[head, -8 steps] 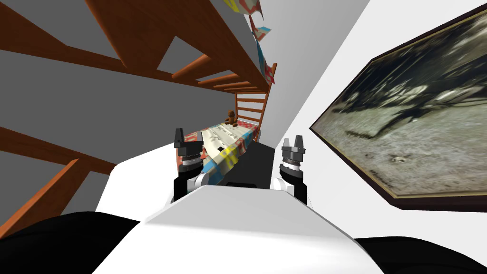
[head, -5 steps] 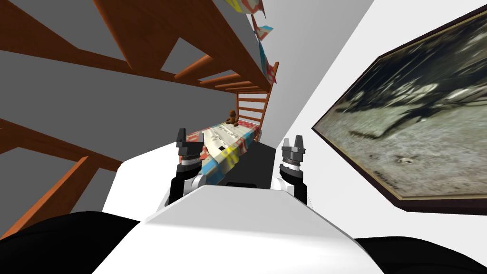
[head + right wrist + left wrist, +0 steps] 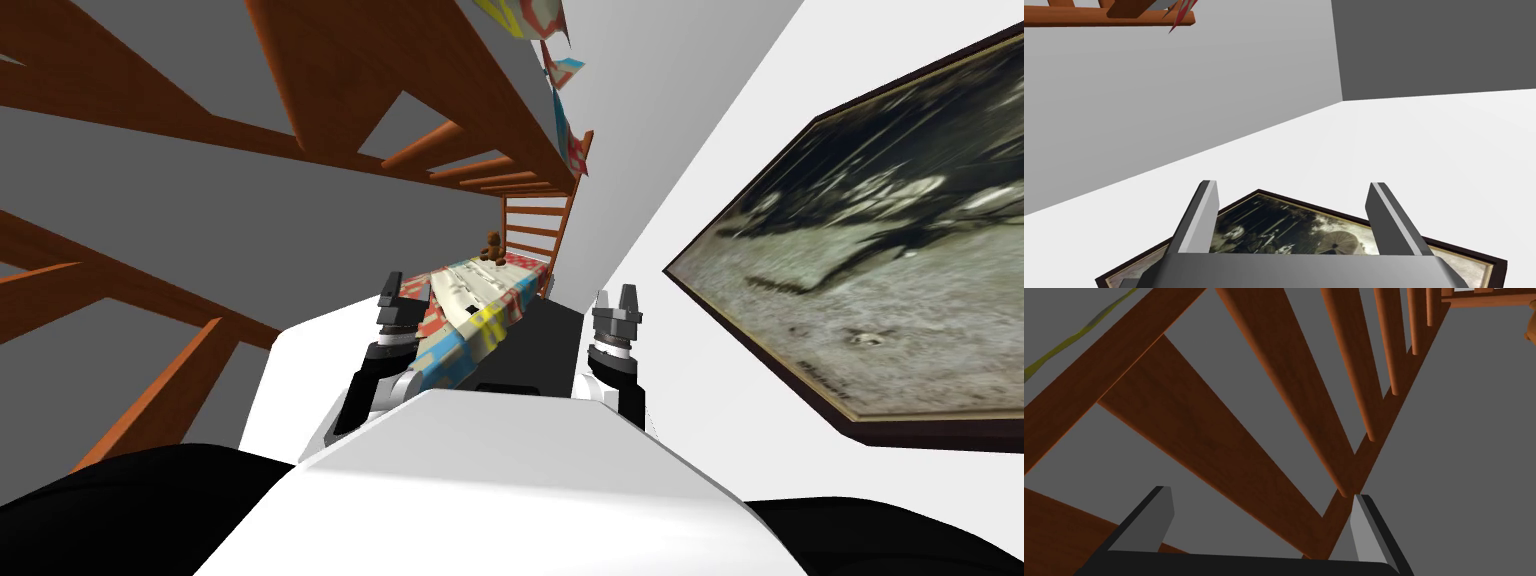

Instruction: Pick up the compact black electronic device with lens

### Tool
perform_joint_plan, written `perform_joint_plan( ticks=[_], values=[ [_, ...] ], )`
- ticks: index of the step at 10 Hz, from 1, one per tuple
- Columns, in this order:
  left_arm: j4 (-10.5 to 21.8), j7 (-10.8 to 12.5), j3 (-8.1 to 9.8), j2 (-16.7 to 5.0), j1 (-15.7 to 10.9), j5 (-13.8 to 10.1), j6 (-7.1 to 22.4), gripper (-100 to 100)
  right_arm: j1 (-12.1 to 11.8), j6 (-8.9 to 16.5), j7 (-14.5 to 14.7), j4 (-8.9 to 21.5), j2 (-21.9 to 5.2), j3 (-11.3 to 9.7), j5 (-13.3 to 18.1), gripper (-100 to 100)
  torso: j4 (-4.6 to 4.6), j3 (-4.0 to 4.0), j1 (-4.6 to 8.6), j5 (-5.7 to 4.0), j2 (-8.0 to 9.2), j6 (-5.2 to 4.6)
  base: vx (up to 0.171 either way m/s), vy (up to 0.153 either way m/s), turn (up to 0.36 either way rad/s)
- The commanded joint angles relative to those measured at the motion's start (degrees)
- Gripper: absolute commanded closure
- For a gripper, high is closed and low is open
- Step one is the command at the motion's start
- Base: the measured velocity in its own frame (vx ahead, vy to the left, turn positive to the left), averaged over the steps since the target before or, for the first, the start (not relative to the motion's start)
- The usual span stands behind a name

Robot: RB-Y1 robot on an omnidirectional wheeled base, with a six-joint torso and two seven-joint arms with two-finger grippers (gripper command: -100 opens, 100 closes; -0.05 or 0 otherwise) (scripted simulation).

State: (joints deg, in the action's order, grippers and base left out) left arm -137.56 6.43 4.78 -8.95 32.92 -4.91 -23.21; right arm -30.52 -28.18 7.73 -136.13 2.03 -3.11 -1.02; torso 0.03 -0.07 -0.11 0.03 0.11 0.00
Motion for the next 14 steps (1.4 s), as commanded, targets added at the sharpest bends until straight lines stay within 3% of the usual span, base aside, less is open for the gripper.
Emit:
perform_joint_plan(
  ticks=[1,4,7,9,14],
  values=[
    [-0.6,0.7,1.03,-1.7,0.8,-0.1,2.9,-100,0.0,0.0,0.0,0.0,0.0,0.0,0.0,0,0.0,0.0,0.0,0.0,0.0,0.0,-0.015,0.029,0.068],
    [-0.9,1.4,2.08,-3.2,1.5,-0.3,6.9,-100,0.0,0.0,0.0,0.0,0.0,0.0,0.0,0,-0.01,0.01,-0.01,0.0,-0.02,0.01,-0.018,0.027,0.054],
    [-1.6,3.0,4.32,-6.0,3.0,-0.9,12.0,-100,0.0,0.0,0.0,0.0,0.0,0.0,0.0,0,-0.02,0.04,0.02,0.0,-0.07,-0.01,-0.008,0.026,0.079],
    [-1.6,3.0,4.32,-6.0,3.0,-0.9,13.8,-100,0.0,0.0,0.0,0.0,0.0,0.0,0.0,0,-0.02,0.04,0.03,0.0,-0.07,-0.01,-0.006,0.016,0.012],
    [-2.5,5.7,7.86,-10.0,5.7,-2.0,22.9,-100,0.0,0.0,0.0,0.0,0.0,0.0,0.0,0,-0.02,0.05,0.02,0.0,-0.08,-0.01,-0.004,0.025,0.078]
  ],
)
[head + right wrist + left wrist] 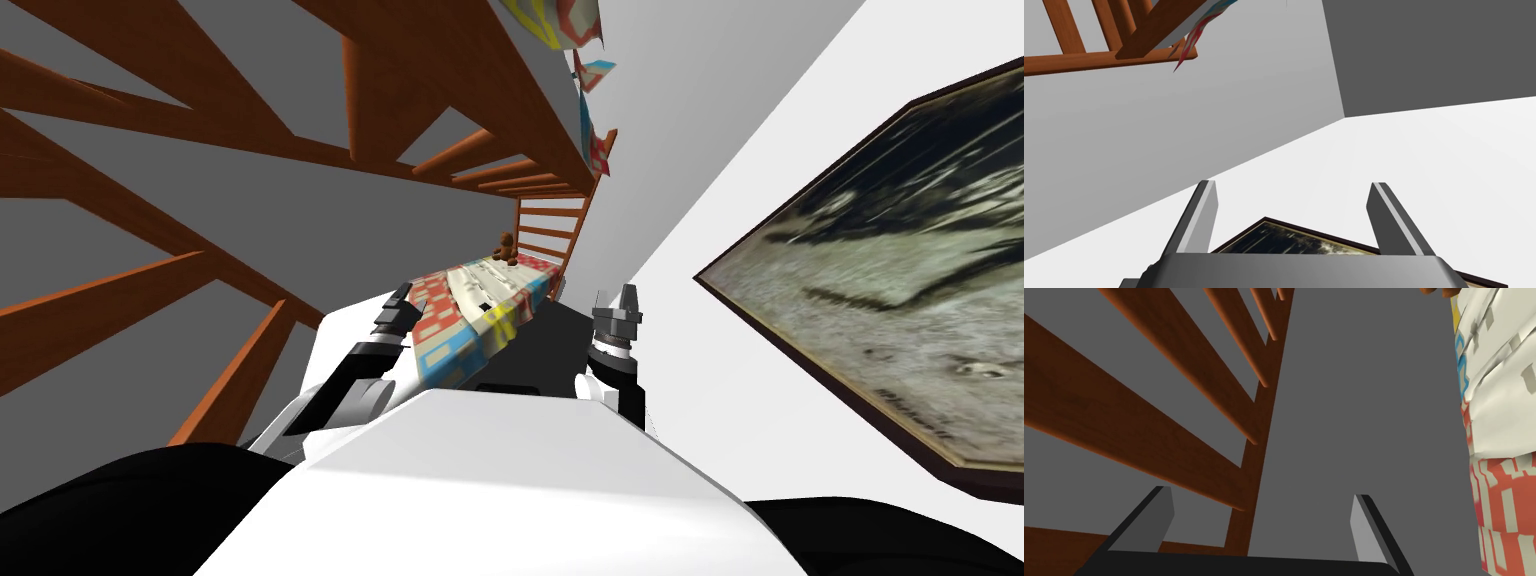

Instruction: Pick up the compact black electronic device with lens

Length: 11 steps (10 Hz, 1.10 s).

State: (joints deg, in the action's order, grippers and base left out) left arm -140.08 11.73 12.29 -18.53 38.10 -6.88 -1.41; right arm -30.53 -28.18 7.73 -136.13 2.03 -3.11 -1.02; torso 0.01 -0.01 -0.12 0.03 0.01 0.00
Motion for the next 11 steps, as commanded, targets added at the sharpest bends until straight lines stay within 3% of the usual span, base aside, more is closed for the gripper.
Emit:
perform_joint_plan(
  ticks=[1,2,3,5,8,10,11],
  values=[
    [0.0,0.4,0.35,-0.5,0.5,-0.1,2.9,-100,0.0,0.0,0.0,0.0,0.0,0.0,0.0,0,0.0,0.0,0.0,0.0,0.0,0.0,0.003,0.026,0.055],
    [0.0,0.4,0.35,-0.5,0.5,-0.1,3.7,-100,0.0,0.0,0.0,0.0,0.0,0.0,0.0,0,0.0,0.0,0.02,0.0,-0.01,-0.02,0.002,0.01,-0.003],
    [-0.2,1.3,1.53,-1.7,1.4,-0.6,6.0,-100,0.0,0.0,0.0,0.0,0.0,0.0,0.0,0,0.0,0.01,0.08,-0.01,-0.01,-0.03,0.007,0.015,0.101],
    [-0.2,1.3,1.53,-1.7,1.4,-0.6,7.9,-100,0.0,0.0,0.0,0.0,0.0,0.0,0.0,0,-0.01,0.02,0.08,-0.01,-0.03,-0.02,0.007,0.011,0.025],
    [-0.4,3.2,3.81,-4.0,3.3,-1.8,13.9,-100,0.0,0.0,0.0,0.0,0.0,0.0,0.0,0,-0.01,0.03,0.07,-0.01,-0.06,-0.02,0.018,0.019,0.09],
    [-0.4,3.2,3.81,-4.0,3.3,-1.8,16.5,-100,0.0,0.0,0.0,0.0,0.0,0.0,0.0,0,-0.02,0.05,0.07,-0.01,-0.09,-0.03,0.019,0.01,0.016],
    [-0.4,4.2,4.9,-5.0,4.2,-2.5,18.5,-100,0.0,0.0,0.0,0.0,0.0,0.0,0.0,0,-0.02,0.04,0.11,-0.02,-0.06,-0.03,0.029,0.006,0.097]
  ],
)
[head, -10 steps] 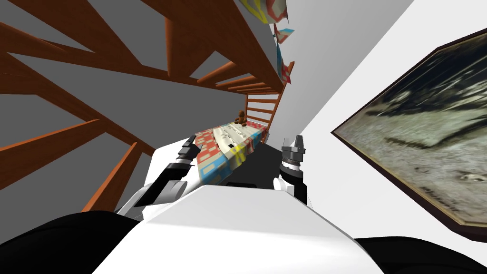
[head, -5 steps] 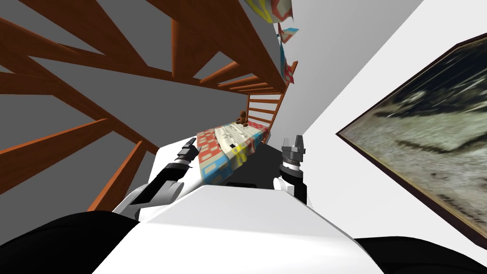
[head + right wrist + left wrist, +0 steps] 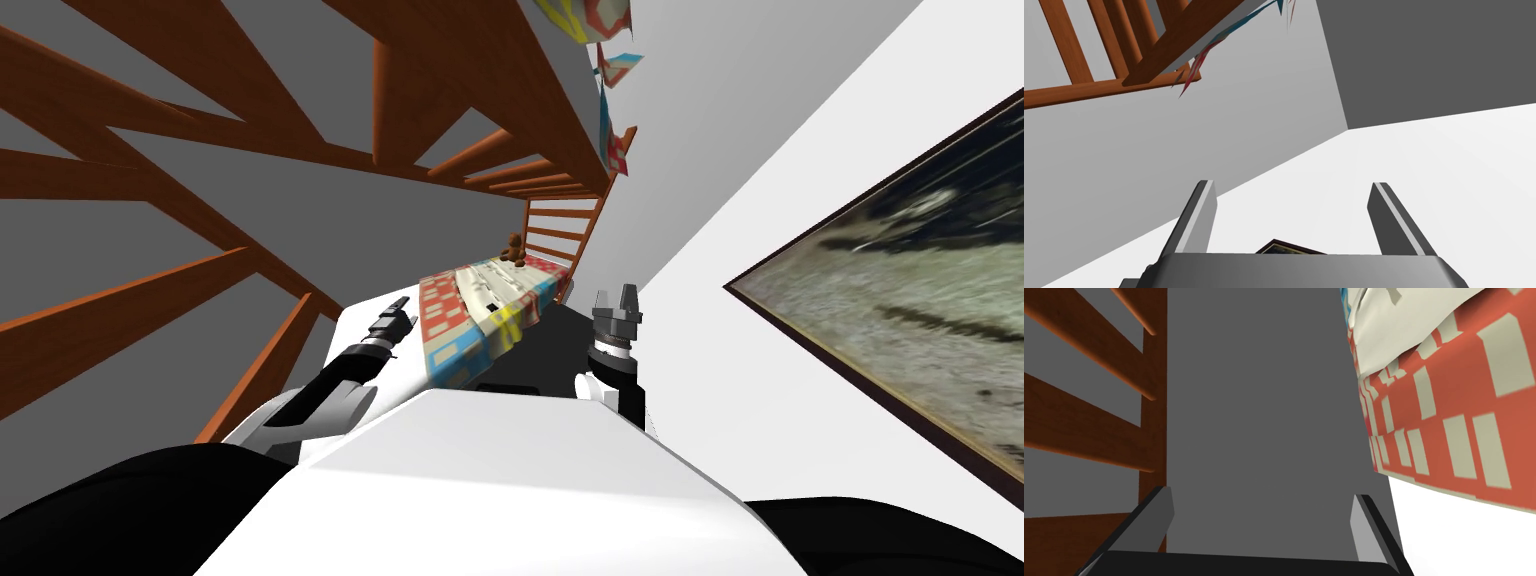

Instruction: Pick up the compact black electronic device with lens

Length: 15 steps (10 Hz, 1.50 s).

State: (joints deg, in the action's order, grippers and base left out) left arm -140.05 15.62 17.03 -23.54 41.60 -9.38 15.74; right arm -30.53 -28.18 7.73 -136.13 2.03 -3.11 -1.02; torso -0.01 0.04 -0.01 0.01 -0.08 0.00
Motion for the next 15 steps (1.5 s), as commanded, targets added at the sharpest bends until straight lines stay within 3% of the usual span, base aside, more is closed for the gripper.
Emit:
perform_joint_plan(
  ticks=[1,5,10,15],
  values=[
    [-0.4,0.3,0.17,0.0,0.7,0.0,2.9,-100,0.0,0.0,0.0,0.0,0.0,0.0,0.0,0,0.0,0.0,0.0,0.0,0.0,0.0,0.03,0.006,0.063],
    [-0.2,2.3,2.17,-1.9,2.5,-1.7,9.7,-100,0.0,0.0,0.0,0.0,0.0,0.0,0.0,0,-0.01,0.03,0.0,0.0,-0.04,-0.02,0.038,0.003,0.062],
    [0.0,3.3,3.07,-2.7,3.3,-2.6,16.9,-100,0.0,0.0,0.0,0.0,0.0,0.0,0.0,0,-0.03,0.07,0.03,0.0,-0.11,-0.03,0.045,0.001,0.034],
    [0.9,6.0,5.25,-4.4,5.5,-5.9,26.8,-100,0.0,0.0,0.0,0.0,0.0,0.0,0.0,0,-0.05,0.13,0.09,-0.02,-0.21,-0.04,0.081,-0.02,0.062]
  ],
)
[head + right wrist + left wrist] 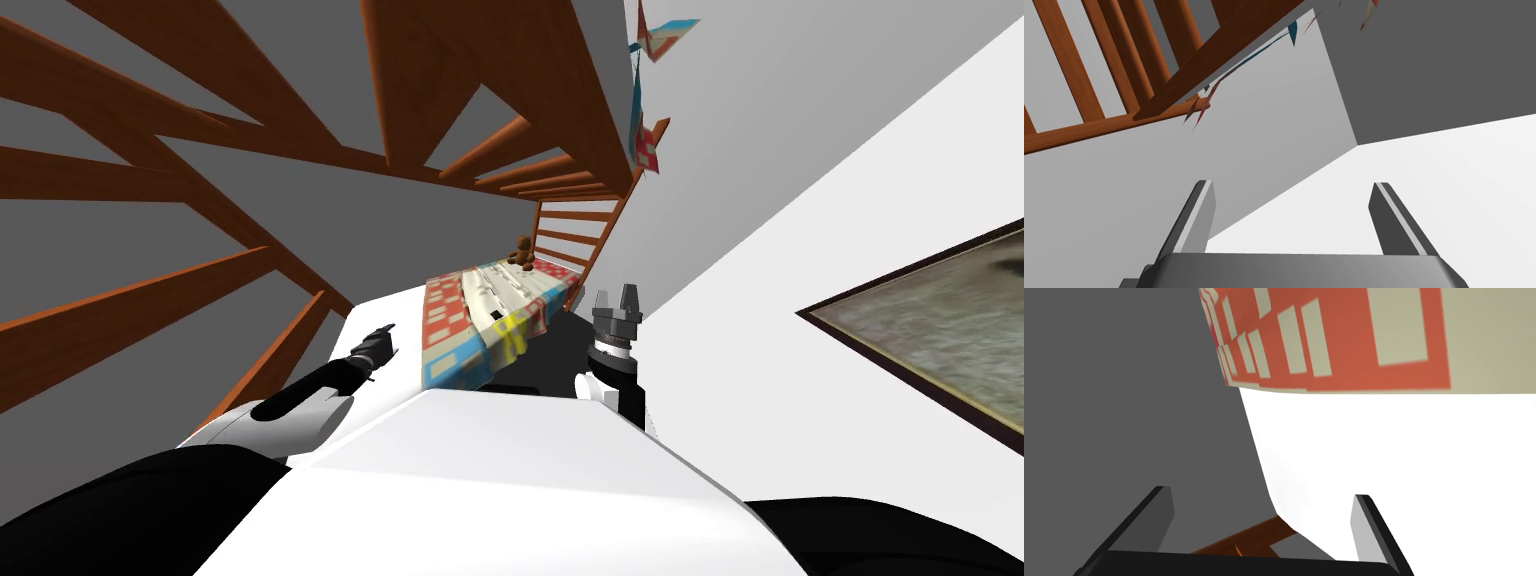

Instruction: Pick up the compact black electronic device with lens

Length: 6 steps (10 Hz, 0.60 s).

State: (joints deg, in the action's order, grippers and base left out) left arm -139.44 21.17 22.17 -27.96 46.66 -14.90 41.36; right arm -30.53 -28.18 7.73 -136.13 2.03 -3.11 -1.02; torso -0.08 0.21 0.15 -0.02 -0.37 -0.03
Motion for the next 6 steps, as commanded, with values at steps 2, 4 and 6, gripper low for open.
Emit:
perform_joint_plan(
  ticks=[2,4,6],
  values=[
    [0.3,0.4,0.11,0.0,0.4,-0.3,4.0,-100,0.0,0.0,0.0,0.0,0.0,0.0,0.0,0,-0.01,0.0,0.01,-0.01,0.01,-0.01,0.07,-0.026,0.025],
    [0.7,1.3,0.66,-0.4,1.1,-1.5,8.1,-100,0.0,0.0,0.0,0.0,0.0,0.0,0.0,0,0.03,-0.07,-0.07,0.01,0.12,0.0,0.079,-0.02,0.046],
    [1.2,2.1,1.13,-0.7,1.6,-2.8,11.8,-100,0.0,0.0,0.0,0.0,0.0,0.0,0.0,0,-0.02,0.05,-0.01,0.0,-0.09,-0.01,0.134,-0.042,0.049]
  ],
)
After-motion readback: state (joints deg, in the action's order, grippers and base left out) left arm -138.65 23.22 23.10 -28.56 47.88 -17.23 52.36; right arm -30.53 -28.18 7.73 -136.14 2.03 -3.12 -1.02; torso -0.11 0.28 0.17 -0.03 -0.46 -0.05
